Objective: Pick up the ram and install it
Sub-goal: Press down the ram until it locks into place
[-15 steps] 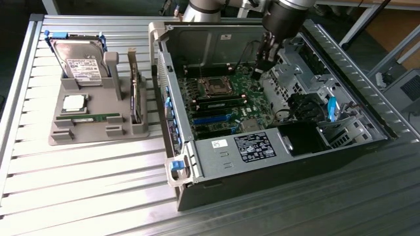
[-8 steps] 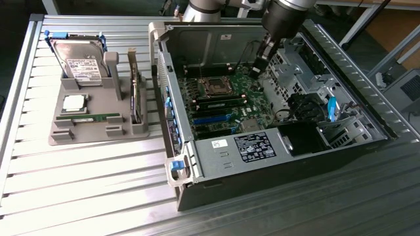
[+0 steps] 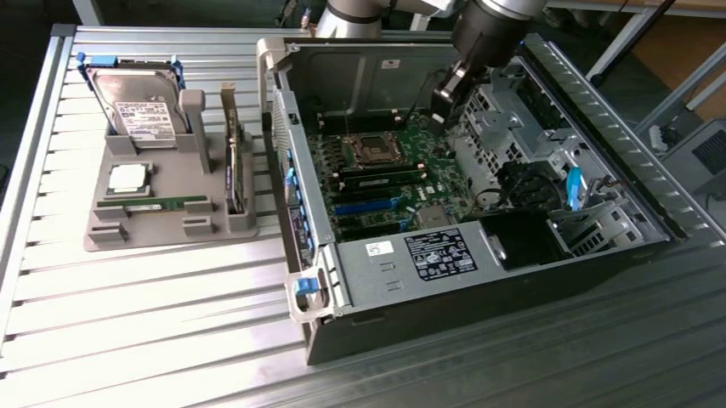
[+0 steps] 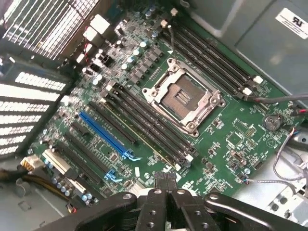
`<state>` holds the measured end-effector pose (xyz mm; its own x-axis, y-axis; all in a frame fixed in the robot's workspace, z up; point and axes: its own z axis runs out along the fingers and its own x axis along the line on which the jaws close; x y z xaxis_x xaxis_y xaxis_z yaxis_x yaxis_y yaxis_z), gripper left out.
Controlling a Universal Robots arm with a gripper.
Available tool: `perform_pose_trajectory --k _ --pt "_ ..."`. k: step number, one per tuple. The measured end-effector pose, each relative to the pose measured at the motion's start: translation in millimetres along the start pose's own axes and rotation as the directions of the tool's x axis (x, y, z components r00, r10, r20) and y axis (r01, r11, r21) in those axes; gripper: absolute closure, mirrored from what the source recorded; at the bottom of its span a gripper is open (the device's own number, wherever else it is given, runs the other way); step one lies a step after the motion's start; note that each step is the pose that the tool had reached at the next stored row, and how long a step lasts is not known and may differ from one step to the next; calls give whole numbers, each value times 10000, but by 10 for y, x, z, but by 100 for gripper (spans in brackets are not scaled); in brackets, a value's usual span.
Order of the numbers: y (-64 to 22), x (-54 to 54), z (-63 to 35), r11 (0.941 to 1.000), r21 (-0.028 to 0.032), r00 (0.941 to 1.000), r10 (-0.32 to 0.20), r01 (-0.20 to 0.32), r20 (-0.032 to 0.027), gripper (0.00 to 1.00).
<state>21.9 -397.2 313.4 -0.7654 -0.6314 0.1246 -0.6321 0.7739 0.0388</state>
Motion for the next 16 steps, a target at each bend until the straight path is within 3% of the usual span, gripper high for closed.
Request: perform_pose_trajectory --k 2,7,10,13,16 --pt "0 0 3 9969 -99 9970 780 -779 26 91" --pt "0 -1 8 9844 -225 9846 1749 -1748 49 91" --pt "-1 -1 11 9698 -316 9702 2423 -2420 57 91" --pt "-1 -2 14 9443 -431 9451 3269 -3263 59 91" --pt "-1 -2 16 9246 -504 9256 3784 -3777 54 91"
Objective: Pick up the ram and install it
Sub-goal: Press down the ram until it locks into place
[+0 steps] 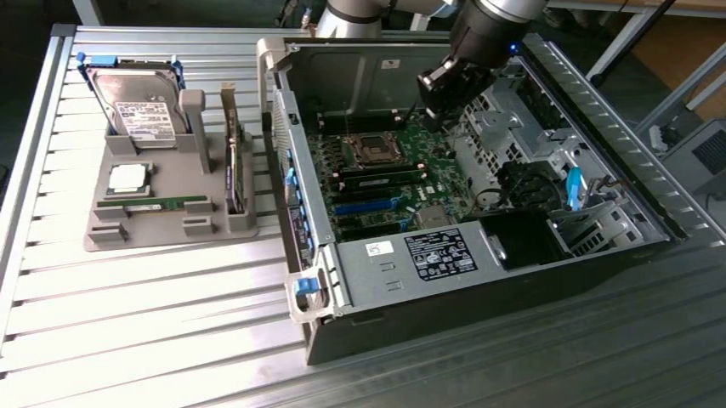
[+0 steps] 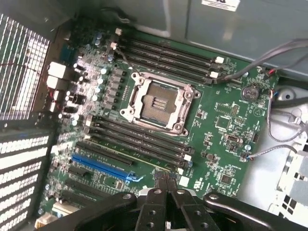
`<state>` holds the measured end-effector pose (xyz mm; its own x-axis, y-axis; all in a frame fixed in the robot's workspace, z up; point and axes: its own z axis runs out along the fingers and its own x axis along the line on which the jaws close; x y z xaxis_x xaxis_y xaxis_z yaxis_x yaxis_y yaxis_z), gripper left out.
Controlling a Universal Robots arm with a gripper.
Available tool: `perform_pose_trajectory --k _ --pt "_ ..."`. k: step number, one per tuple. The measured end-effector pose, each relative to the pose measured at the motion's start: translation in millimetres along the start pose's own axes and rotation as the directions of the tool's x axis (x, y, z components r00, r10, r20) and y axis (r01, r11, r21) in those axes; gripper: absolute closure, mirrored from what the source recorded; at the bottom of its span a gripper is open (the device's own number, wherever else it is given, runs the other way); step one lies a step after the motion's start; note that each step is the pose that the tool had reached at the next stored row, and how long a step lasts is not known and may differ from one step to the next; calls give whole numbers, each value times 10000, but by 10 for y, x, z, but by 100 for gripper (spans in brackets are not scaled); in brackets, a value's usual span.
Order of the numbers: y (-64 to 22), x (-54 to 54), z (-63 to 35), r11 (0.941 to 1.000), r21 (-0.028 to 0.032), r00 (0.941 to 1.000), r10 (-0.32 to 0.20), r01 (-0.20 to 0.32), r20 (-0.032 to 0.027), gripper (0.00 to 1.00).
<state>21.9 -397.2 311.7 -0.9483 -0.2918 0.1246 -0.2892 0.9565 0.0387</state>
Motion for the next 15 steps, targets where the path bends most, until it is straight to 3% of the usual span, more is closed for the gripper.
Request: perform_pose_trajectory --k 6,10,15 --pt "0 0 4 9965 -106 9965 831 -830 28 91" --pt "0 -1 7 9825 -239 9828 1847 -1845 51 91" --pt "0 -1 7 9822 -241 9824 1865 -1864 51 91"
